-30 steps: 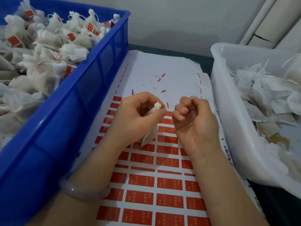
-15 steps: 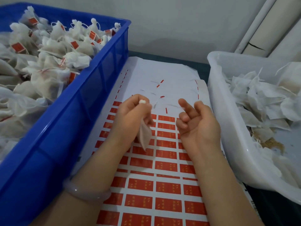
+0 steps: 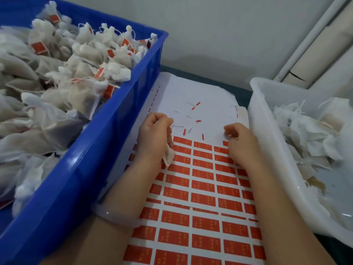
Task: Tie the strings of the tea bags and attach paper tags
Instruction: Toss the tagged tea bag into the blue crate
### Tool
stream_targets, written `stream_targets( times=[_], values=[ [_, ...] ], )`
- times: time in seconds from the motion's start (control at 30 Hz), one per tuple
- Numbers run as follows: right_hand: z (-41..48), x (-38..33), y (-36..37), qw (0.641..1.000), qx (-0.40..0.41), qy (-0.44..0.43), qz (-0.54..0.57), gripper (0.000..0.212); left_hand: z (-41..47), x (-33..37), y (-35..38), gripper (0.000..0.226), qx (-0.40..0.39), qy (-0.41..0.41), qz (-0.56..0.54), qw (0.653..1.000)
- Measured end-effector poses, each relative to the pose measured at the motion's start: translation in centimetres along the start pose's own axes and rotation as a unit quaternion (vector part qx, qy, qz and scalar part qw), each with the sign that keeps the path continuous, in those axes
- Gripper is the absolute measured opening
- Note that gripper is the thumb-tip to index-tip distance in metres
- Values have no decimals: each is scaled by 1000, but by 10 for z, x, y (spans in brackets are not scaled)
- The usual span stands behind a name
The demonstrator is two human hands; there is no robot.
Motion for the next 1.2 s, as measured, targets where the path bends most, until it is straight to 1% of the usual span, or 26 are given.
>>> stream_targets(
  times=[0.03,0.1,0.2,0.37,0.5,0.67,0.83,0.93,1.1,1.2],
  values=[
    [3,-1,5,1000,-12,-3,-24,28,0,0,0,15,-1,0,3,1000],
    [5,-1,11,999,-9,-13,-41,26,0,0,-1,15,-5,0,5,1000],
    [4,3,12,999,5,-24,-28,21,0,-2,-1,17,-8,1,3,1000],
    [-1,4,12,999,13,-42,-25,20,0,-2,1,20,-15,-5,18,1000],
    [-2,5,11,999,19,-34,-25,16,0,-3,0,22,-12,-12,19,1000],
    [-2,7,8,998,39,-37,-25,16,0,-5,-1,17,-8,-13,35,999],
    [0,5,8,998,35,-39,-31,12,1,-6,-1,16,2,-14,56,998],
    [-2,8,6,998,48,-43,-7,11,2,-6,-1,16,2,-14,62,998],
    [0,7,8,998,36,-37,-30,15,1,-6,-2,17,6,-11,76,997],
    [0,8,8,998,40,-37,-37,12,1,-6,-1,17,5,-12,76,997]
  ],
)
Point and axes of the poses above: each hand's wrist, its own z-axis towards the middle knuckle, its own y-axis out of the palm, x = y × z, the point moved 6 cm from there along z, towards the middle knuckle, and after that the axes turned 11 degrees about -x, right-handed, at the moved point
